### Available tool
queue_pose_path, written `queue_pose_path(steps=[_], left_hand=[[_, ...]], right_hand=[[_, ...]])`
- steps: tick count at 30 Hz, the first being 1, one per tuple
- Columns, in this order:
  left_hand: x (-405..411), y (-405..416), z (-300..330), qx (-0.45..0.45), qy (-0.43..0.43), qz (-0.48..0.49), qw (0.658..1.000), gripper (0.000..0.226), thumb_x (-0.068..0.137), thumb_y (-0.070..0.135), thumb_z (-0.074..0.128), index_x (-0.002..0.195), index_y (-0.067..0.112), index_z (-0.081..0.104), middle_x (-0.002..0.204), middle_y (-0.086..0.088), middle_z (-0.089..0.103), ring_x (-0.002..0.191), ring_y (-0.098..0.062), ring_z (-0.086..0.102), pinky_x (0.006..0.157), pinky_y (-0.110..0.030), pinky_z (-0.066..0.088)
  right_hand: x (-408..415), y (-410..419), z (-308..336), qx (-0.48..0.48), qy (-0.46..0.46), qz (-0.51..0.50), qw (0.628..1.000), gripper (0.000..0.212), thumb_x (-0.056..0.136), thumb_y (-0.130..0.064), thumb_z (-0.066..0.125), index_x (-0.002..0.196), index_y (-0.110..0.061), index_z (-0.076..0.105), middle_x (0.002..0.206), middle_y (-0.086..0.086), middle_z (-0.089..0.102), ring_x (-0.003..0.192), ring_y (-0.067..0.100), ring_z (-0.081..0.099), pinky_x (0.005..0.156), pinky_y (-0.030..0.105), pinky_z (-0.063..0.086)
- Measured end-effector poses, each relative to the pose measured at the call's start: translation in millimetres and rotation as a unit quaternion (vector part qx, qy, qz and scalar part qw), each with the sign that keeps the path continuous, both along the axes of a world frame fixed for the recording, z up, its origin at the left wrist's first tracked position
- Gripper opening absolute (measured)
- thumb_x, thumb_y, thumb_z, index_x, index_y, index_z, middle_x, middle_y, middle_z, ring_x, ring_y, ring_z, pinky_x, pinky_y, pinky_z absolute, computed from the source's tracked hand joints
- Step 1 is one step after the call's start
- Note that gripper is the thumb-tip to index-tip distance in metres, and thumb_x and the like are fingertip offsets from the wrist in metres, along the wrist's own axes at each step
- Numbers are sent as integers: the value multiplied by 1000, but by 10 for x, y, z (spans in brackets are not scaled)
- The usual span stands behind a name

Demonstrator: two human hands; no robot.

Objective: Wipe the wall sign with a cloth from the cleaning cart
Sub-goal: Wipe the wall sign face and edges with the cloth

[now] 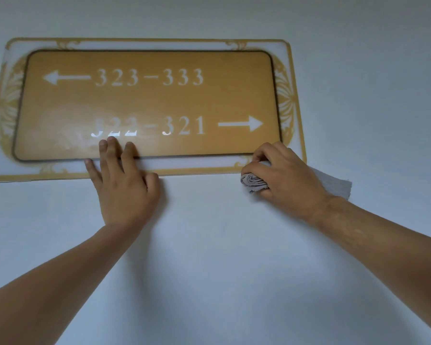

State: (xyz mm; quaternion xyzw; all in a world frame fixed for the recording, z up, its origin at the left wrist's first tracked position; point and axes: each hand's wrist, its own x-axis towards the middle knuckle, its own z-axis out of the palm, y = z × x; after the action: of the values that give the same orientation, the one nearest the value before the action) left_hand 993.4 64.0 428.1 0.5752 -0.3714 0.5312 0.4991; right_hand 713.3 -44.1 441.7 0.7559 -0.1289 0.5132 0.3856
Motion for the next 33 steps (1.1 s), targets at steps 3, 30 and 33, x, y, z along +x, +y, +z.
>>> queue_pose_path(steps=[3, 30, 33], left_hand=[[-25, -1, -17, -3, 3, 6, 1000, 63, 78, 24, 33, 138, 3, 39, 157, -21, 26, 150, -33, 12, 119, -59, 7], [-820, -286, -16, 58, -144, 29, 987, 30, 75, 23, 45, 94, 2, 54, 112, -23, 56, 107, -42, 50, 94, -52, 40], [-1249, -442, 280, -21, -28, -3, 999, 16, 79, 25, 42, 80, 9, 43, 92, -14, 46, 86, -33, 41, 79, -46, 37]], right_hand=[[-133, -83, -11, 5, -2, 5, 1000, 34, 69, -18, 82, 102, -19, 73, 103, 8, 57, 95, 29, 53, 78, 40, 46], [-660, -382, 8, -25, -12, 27, 999, 34, 76, -22, 49, 100, -17, 73, 98, 5, 58, 89, 27, 51, 74, 41, 47], [-712, -433, 56, -34, 16, 37, 999, 32, 77, -21, 50, 99, -16, 73, 97, 4, 57, 88, 25, 51, 71, 33, 46]])
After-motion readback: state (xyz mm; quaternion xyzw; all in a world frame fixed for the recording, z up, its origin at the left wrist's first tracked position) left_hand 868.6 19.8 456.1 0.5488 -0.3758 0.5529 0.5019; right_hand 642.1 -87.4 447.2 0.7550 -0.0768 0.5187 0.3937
